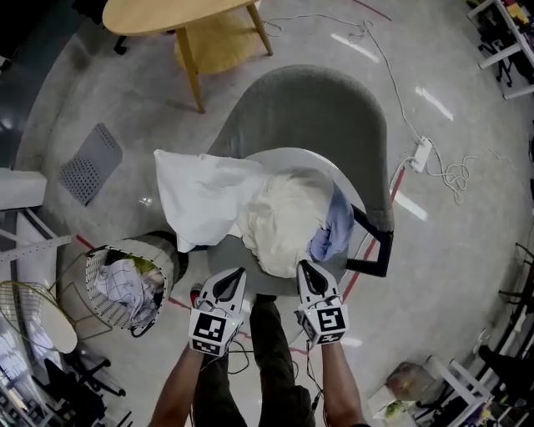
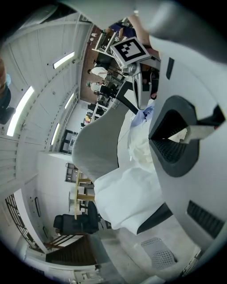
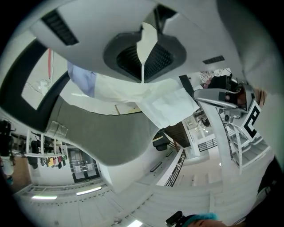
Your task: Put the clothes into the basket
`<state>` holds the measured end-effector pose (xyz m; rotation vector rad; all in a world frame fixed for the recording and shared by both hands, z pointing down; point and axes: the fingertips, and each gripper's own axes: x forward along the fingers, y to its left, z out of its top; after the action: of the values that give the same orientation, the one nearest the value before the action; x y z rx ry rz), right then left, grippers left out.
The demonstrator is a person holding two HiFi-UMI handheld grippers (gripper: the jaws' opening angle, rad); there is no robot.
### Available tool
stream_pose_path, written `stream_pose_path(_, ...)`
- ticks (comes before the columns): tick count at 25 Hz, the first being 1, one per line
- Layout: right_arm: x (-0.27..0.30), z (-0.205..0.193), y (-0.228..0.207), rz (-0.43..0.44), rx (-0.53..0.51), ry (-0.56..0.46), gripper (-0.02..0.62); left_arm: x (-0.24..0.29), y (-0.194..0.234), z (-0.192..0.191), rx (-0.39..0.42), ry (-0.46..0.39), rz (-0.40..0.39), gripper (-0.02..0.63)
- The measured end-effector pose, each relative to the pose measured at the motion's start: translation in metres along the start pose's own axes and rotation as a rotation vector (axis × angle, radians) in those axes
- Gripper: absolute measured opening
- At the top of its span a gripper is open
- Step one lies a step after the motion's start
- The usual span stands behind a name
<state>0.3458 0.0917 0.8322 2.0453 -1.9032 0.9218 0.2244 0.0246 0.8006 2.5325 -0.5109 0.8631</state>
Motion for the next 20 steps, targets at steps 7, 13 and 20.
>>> stream_pose_path(7,0.016,-0.018,-0.012,0.006,0.032,0.012,0.038,0.024,0.004,-0.013,-0.018,0.027,-0.007,0.006)
stream_pose_path(13,0.024,-0.026,-0.010,0.045,0.070,0.035,0.188,0.026,-0.001,-0.014,-0.013,0.047,-0.023,0.006)
stream_pose_path(20,0.041,-0.042,-0.024,0.022,0.118,0.077,0.342,0.028,0.005,-0.017,-0.019,0.061,-0.014,0.006)
